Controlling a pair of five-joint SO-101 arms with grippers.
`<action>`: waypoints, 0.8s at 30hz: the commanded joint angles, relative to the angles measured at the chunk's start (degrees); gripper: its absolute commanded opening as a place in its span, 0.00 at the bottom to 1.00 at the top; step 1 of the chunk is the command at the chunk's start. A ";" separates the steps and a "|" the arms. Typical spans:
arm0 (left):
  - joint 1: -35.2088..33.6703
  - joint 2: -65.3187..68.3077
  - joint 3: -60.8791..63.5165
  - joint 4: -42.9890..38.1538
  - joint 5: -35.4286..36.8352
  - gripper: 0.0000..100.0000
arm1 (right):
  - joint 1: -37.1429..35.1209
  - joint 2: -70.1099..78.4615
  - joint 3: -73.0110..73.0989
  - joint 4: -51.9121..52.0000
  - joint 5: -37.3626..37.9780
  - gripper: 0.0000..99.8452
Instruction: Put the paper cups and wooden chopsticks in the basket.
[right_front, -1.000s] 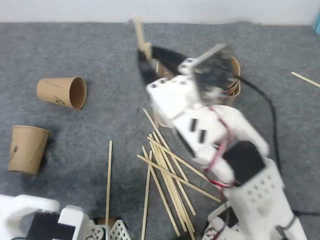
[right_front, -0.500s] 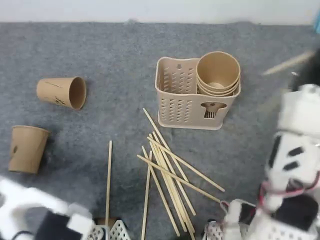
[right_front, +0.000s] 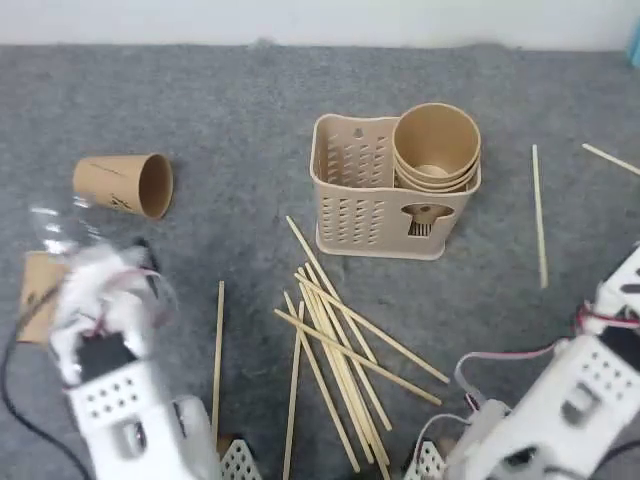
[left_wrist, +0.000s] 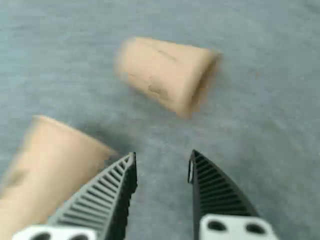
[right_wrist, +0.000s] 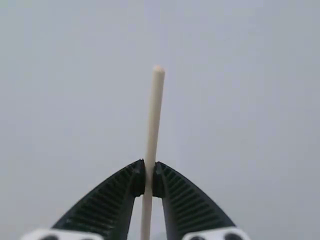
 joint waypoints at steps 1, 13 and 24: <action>3.25 -13.27 6.46 0.26 0.97 0.17 | 1.63 11.65 -7.65 -5.23 -0.62 0.01; 4.92 -24.88 12.53 3.96 0.70 0.17 | 1.36 29.58 -22.51 6.99 -5.10 0.01; 8.44 -20.92 13.05 1.93 0.88 0.17 | 0.22 64.40 -57.41 7.25 -5.63 0.01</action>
